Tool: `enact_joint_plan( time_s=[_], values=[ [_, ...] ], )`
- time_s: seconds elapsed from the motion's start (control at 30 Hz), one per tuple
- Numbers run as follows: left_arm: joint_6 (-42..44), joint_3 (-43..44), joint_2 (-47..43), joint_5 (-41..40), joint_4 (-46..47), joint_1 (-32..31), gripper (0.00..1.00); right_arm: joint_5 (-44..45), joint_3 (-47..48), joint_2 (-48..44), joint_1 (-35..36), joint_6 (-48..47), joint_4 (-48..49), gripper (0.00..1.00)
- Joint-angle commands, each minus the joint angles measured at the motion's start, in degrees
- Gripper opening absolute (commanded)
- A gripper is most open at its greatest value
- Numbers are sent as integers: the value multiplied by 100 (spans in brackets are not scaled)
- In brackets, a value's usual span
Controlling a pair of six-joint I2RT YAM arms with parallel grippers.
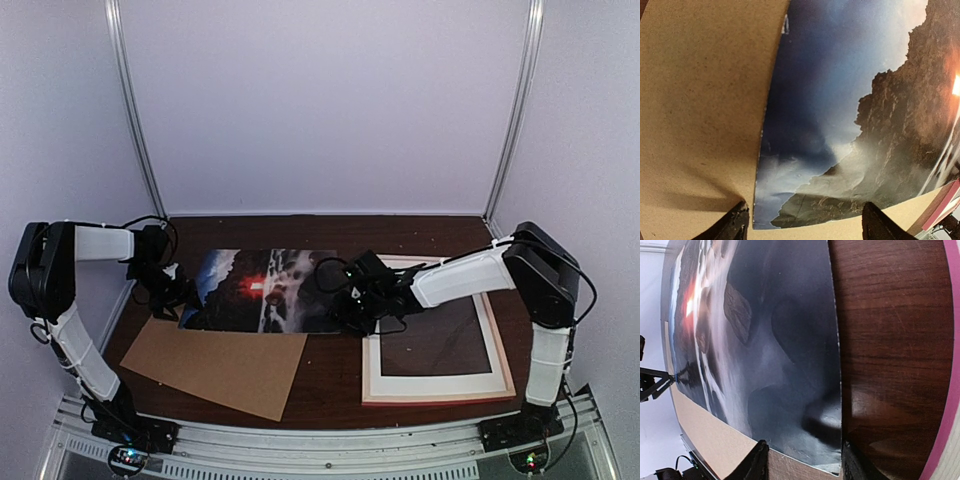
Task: Put the photo into the frame
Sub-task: Pick up the photo from the backboard.
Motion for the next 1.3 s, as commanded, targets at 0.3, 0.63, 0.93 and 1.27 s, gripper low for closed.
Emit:
enact_joint_plan(
  time_s=[0.3, 0.63, 0.93, 1.27],
  values=[
    [-138, -195, 84, 184, 112, -137, 78, -187, -695, -217, -130, 454, 1310, 42],
    [-171, -234, 84, 241, 159, -181, 77, -380, -768, -213, -185, 564, 1786, 38],
    [-169, -216, 84, 246, 164, -181, 77, -373, -1015, -354, -254, 698, 2114, 35],
    [-162, -207, 75, 230, 159, -185, 77, -483, -1185, -521, -315, 623, 2419, 37]
  ],
)
